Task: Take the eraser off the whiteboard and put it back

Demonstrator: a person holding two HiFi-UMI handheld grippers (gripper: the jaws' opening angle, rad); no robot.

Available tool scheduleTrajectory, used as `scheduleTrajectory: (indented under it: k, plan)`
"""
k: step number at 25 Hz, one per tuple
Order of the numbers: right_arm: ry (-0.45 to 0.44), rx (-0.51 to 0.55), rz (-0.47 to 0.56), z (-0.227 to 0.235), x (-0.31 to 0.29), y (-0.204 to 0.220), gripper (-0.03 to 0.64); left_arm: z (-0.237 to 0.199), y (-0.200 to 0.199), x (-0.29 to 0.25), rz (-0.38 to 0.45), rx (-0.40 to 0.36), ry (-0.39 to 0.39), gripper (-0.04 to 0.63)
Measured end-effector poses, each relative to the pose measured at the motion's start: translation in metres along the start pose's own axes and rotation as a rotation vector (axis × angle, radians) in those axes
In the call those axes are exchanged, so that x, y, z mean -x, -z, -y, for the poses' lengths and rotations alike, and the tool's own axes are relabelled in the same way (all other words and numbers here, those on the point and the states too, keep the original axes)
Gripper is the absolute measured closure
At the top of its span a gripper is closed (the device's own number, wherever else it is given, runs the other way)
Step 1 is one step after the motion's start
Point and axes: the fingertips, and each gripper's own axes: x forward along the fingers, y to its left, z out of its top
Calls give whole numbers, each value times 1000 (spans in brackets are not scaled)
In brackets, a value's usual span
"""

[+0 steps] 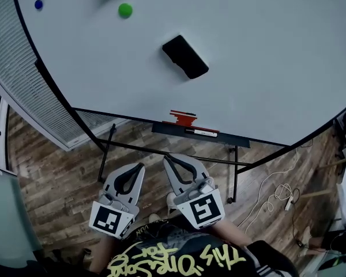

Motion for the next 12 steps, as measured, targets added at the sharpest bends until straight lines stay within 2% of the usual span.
scheduleTrajectory:
  k: [5, 9, 12]
  plan:
    - [27, 55, -8, 18, -3, -9, 606, -3, 2, -3, 0, 10, -6, 588]
    - [61, 95, 7, 36, -8, -18, 604, -6, -2, -6, 15, 78, -34, 588]
    - [76, 126, 11, 48, -11, -26, 604, -10, -1, -4, 12, 90, -48, 588]
